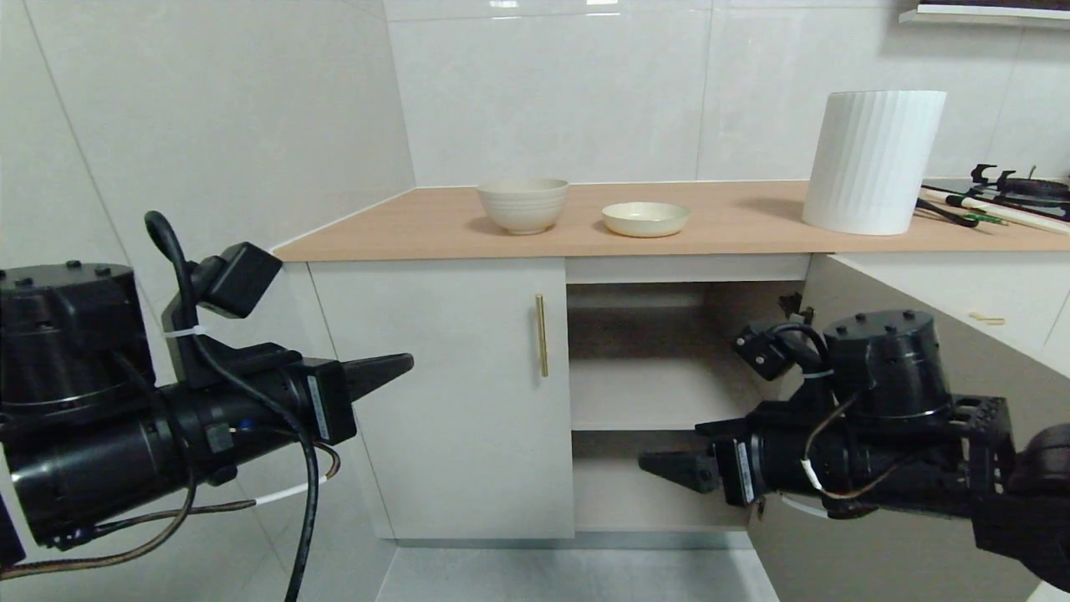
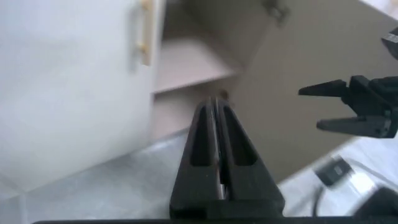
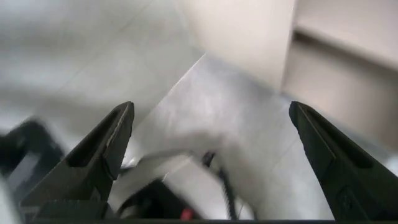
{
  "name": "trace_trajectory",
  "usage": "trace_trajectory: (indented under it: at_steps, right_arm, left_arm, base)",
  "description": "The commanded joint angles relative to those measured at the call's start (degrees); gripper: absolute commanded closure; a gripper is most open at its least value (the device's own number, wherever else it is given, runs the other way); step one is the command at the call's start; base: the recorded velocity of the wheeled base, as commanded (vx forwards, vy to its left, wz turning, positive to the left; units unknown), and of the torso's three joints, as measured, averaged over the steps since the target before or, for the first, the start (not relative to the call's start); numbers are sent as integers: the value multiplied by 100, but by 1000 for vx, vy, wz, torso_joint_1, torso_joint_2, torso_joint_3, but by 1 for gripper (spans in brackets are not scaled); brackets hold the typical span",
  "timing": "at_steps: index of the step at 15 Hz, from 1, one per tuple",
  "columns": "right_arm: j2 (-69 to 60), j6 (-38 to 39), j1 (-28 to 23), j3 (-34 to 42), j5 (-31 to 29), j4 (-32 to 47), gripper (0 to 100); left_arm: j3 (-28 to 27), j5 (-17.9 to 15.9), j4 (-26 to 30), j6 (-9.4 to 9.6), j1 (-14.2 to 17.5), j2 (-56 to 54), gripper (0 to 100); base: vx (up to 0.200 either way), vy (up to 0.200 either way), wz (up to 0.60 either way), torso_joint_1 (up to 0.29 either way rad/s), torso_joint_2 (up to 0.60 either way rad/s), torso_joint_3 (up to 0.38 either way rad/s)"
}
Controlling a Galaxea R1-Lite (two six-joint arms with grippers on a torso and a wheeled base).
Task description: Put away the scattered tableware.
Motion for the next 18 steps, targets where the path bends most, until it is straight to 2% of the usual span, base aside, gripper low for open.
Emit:
trace_trajectory:
  at_steps: [1,2,3,4,5,9,13,18]
  right_arm:
    - [231,-25,-70,-882,-111,569,0]
    - [64,-8,-132,-1366,-111,1096,0]
    - [64,-8,-132,-1366,-111,1096,0]
    - [-200,1,-184,-2069,-269,1729,0]
    - [-428,45,-184,-2078,-480,1834,0]
    - [-824,159,-167,-1858,-577,1922,0]
    - [-867,168,-149,-1858,-577,1931,0]
    - [-938,168,-149,-1849,-577,1975,0]
  left_arm:
    - [28,5,4,-3,188,-139,0]
    - [54,-3,-31,-3,293,-139,0]
    - [54,-3,-31,-3,293,-139,0]
    - [54,-3,-58,-56,460,-121,0]
    - [19,-12,-66,-153,478,-112,0]
    - [-7,-3,-321,-126,478,-68,0]
    - [-43,5,-312,-135,478,-130,0]
    - [-78,5,-277,-144,575,-174,0]
  base:
    - [0,0,0,0,0,0]
    - [0,0,0,0,0,0]
    - [0,0,0,0,0,0]
    - [0,0,0,0,0,0]
    - [0,0,0,0,0,0]
    - [0,0,0,0,0,0]
    - [0,0,0,0,0,0]
    - [200,0,0,2,3,5]
